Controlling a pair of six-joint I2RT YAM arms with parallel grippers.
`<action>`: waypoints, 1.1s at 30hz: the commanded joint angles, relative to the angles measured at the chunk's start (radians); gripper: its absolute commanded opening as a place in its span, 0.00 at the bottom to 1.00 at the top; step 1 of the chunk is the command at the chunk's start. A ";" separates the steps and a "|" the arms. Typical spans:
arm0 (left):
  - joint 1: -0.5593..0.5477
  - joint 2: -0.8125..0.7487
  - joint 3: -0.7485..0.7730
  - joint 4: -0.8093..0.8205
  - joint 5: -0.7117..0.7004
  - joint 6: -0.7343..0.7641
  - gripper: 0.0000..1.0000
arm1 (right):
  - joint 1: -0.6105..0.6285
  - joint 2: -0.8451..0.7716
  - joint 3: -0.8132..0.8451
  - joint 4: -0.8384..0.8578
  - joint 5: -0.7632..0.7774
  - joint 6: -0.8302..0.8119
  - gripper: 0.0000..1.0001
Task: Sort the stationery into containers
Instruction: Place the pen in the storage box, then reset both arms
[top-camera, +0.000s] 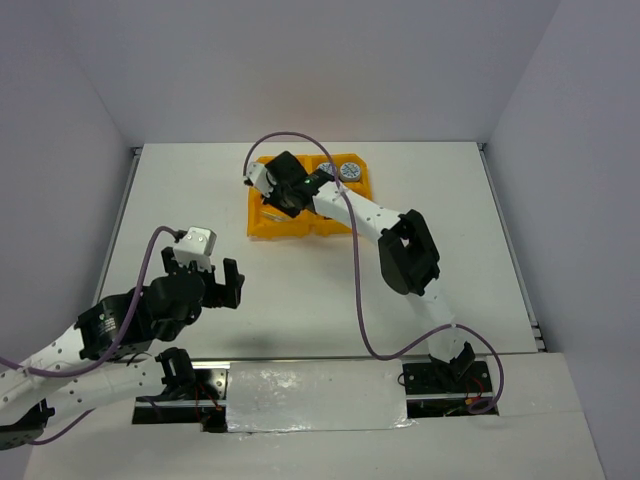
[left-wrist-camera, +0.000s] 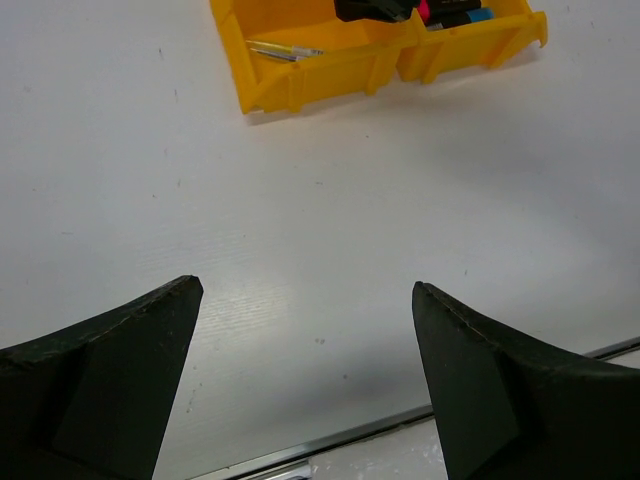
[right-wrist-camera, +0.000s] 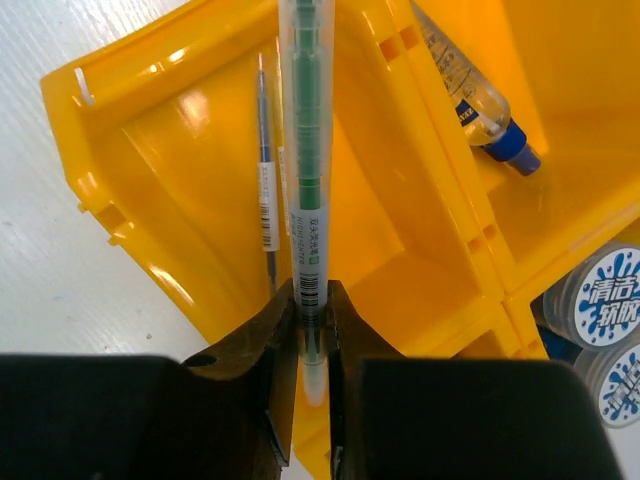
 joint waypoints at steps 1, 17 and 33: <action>0.006 -0.030 0.002 0.048 0.018 0.035 0.99 | -0.012 -0.014 0.033 -0.017 0.023 -0.027 0.18; 0.039 -0.027 0.027 -0.020 -0.104 -0.042 0.99 | -0.021 -0.388 -0.129 0.032 0.037 0.121 1.00; 0.860 0.001 -0.005 0.141 0.202 0.073 0.99 | -0.029 -1.556 -0.971 -0.083 0.516 0.802 1.00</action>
